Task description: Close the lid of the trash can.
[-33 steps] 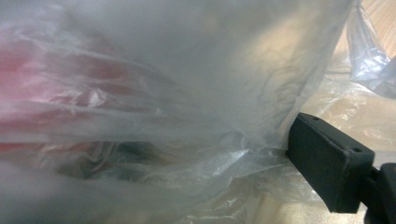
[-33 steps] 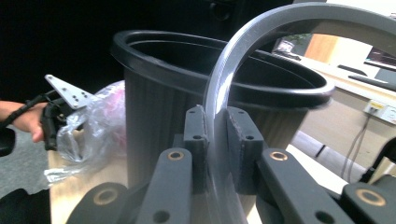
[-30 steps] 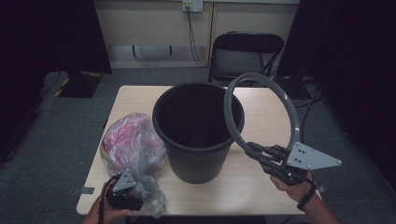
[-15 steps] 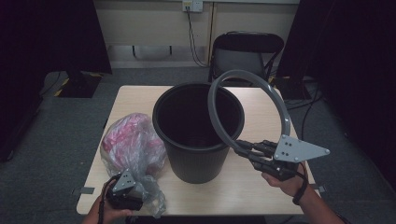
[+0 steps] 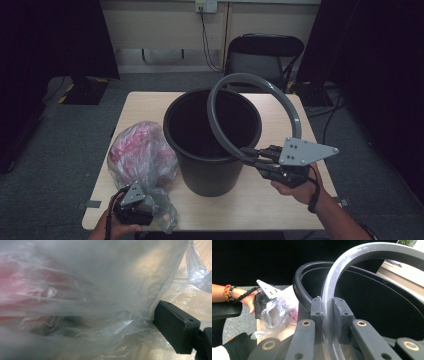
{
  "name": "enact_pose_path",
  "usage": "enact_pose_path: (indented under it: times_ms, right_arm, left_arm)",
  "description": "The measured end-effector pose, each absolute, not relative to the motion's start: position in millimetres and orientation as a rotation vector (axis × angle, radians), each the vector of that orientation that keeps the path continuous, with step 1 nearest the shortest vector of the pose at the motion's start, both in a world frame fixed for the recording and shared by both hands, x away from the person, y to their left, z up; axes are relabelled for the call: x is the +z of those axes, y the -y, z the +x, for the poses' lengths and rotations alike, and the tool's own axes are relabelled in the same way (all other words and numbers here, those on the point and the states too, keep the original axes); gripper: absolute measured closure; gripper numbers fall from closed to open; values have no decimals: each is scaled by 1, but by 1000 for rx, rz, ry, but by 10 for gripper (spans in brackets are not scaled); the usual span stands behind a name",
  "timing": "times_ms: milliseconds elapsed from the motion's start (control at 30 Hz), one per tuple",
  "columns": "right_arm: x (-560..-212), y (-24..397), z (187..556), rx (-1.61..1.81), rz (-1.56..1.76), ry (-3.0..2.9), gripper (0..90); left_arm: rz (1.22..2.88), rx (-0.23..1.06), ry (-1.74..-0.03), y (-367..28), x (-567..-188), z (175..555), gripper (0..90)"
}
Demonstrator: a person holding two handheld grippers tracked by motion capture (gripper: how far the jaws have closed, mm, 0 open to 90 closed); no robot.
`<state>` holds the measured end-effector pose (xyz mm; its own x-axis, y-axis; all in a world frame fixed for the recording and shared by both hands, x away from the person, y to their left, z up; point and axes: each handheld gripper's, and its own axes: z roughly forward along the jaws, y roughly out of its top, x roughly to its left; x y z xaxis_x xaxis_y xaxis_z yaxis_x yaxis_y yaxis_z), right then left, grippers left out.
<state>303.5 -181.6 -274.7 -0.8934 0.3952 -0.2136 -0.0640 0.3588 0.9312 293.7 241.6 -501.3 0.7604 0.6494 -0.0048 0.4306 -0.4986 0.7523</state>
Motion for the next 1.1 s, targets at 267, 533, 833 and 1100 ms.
enact_pose_path:
  times_ms: [267, 533, 833, 1100]
  right_arm:
    - [-267, 166, 305, 1530, 263, -2267, 791]
    - [-261, 152, 308, 1501, 242, -2317, 790]
    - [-256, 138, 307, 1463, 206, -2355, 790]
    - [-250, 119, 305, 1429, 154, -2397, 785]
  left_arm:
    - [2171, 358, -802, -242, -501, 294, 207]
    - [2172, 358, -802, -242, -501, 294, 207]
    - [2171, 358, -802, -242, -501, 294, 207]
    - [2171, 357, -802, -242, -501, 294, 207]
